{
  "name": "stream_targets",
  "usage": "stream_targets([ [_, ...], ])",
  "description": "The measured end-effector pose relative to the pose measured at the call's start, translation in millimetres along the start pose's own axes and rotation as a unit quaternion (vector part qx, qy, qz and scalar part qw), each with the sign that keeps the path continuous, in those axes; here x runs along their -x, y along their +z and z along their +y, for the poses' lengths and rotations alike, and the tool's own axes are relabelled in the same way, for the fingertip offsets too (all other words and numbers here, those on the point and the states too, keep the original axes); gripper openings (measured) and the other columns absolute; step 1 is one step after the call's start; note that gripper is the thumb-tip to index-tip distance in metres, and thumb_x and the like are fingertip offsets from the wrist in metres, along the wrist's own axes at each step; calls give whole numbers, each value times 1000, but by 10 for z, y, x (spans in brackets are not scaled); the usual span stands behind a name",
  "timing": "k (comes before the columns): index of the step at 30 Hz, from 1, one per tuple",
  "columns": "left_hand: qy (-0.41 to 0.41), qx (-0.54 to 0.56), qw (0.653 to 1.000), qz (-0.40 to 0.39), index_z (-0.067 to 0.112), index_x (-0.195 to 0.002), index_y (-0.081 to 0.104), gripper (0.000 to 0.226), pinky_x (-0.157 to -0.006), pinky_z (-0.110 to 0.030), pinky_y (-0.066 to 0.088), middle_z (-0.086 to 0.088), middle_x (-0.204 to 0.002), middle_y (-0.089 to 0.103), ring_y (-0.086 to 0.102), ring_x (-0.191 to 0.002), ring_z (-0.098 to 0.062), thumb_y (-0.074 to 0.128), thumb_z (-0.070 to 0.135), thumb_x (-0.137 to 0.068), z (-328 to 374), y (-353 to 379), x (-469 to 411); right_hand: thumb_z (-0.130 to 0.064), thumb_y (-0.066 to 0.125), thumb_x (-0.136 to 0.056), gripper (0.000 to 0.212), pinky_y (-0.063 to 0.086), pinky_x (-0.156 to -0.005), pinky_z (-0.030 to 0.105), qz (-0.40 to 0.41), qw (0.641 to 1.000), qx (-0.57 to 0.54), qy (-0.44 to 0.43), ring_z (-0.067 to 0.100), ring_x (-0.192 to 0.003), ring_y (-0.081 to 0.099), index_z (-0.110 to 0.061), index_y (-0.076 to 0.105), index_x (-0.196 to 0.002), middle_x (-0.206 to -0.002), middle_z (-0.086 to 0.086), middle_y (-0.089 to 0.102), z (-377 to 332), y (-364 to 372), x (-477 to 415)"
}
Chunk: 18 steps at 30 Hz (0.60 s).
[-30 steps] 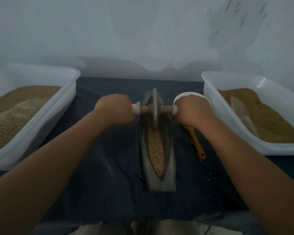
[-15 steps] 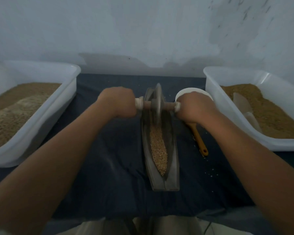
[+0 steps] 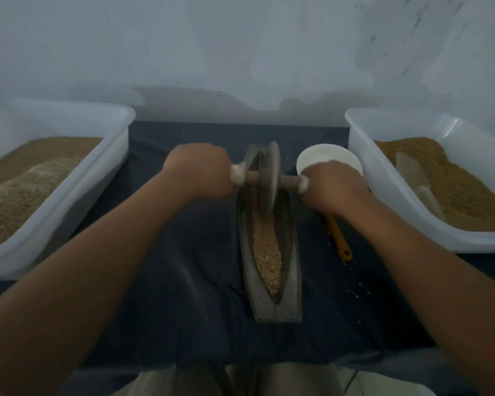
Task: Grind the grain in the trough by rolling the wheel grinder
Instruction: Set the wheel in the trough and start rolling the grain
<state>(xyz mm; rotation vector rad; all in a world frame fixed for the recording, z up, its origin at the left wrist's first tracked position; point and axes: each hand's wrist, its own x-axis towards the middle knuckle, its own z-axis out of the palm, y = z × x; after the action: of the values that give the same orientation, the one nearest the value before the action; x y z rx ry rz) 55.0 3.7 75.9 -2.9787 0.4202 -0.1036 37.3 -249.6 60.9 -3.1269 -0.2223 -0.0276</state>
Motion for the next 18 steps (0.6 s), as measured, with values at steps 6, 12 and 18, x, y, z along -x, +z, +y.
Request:
stream_targets([
  [6,46,27,993,-110,19,-80,60,22,-66,-30,53,4,-74,60,62,-69,-18,68,39,-84,13,-44,137,-36,65,-93,20,51,-66,34,-101,994,2,-41,14,-74,64,-27,65,-76,-77,-5,66,27,-28,126],
  [12,78,93,984,-133,21,-57,53,27,-46,-25,39,4,-50,53,52,-47,-5,51,48,-59,-47,240,838,-51,58,-80,24,42,-48,26,-67,994,23,-81,3,-53,55,-32,58,-65,-61,-8,59,46,-95,862],
  [18,-48,68,996,17,21,-70,58,25,-60,-32,49,4,-71,62,60,-63,-20,62,45,-77,-37,316,128,-30,63,-94,29,39,-65,32,31,997,64,-22,11,-63,48,-25,50,-68,-71,-5,54,-82,-90,-32],
])
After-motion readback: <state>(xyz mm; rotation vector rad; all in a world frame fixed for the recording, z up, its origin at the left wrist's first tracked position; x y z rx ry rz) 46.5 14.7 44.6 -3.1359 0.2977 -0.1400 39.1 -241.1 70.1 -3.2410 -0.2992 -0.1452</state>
